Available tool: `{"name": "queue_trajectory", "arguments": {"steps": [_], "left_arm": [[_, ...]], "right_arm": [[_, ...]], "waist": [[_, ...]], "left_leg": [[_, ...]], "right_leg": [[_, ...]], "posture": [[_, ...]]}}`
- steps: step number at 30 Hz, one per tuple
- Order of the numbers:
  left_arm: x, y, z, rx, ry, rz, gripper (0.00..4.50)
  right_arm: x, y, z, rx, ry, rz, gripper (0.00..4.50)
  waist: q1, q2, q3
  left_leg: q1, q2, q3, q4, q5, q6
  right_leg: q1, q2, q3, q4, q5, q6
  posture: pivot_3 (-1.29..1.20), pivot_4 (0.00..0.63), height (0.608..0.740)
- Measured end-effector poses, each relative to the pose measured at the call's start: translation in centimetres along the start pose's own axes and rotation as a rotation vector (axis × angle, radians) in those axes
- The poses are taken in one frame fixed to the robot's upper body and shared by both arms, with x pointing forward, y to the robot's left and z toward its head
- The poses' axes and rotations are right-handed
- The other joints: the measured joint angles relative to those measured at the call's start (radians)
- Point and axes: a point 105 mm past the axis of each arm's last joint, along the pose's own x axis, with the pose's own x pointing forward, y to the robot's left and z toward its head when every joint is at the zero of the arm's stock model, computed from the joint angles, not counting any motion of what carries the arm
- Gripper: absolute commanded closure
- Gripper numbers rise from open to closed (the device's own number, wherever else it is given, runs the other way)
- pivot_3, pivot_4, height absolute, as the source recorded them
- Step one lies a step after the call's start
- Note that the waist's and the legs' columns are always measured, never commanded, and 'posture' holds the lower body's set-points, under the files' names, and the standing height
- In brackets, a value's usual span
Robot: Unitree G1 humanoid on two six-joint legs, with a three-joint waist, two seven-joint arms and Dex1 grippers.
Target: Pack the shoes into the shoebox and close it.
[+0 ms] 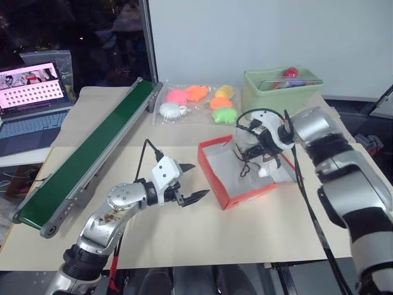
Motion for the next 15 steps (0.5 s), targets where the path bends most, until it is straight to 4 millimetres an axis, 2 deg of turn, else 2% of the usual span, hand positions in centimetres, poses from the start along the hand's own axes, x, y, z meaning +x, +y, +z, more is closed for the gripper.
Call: {"name": "queue_trajectory", "arguments": {"steps": [7,11,15], "left_arm": [[-0.1,-0.1,-0.1,-0.003,0.002,0.001,0.09],[0.1,-0.1,-0.1,-0.005,-0.004,0.004,0.09],[0.3,-0.2,0.0,-0.005,-0.007,0.001,0.09]], "right_arm": [[-0.7,0.1,0.2,0.092,0.011,0.038,2.58],[-0.8,0.9,0.6,0.180,0.011,0.086,2.58],[-1.2,1.8,1.5,0.232,-0.003,0.144,2.58]], "waist": [[0.001,0.001,0.001],[0.002,0.003,0.002],[0.003,0.009,0.005]], "left_leg": [[-0.004,0.000,0.000,-0.001,0.000,0.000],[-0.018,-0.001,0.000,0.000,0.000,0.000],[-0.019,-0.001,0.000,0.000,0.000,0.000]], "right_leg": [[-0.004,0.000,0.000,0.001,0.000,-0.001],[-0.021,-0.001,0.001,0.006,0.000,-0.001],[-0.022,-0.001,0.001,0.005,0.000,-0.001]], "posture": [[0.00,0.150,0.729],[0.00,0.150,0.729],[0.00,0.150,0.729]]}}
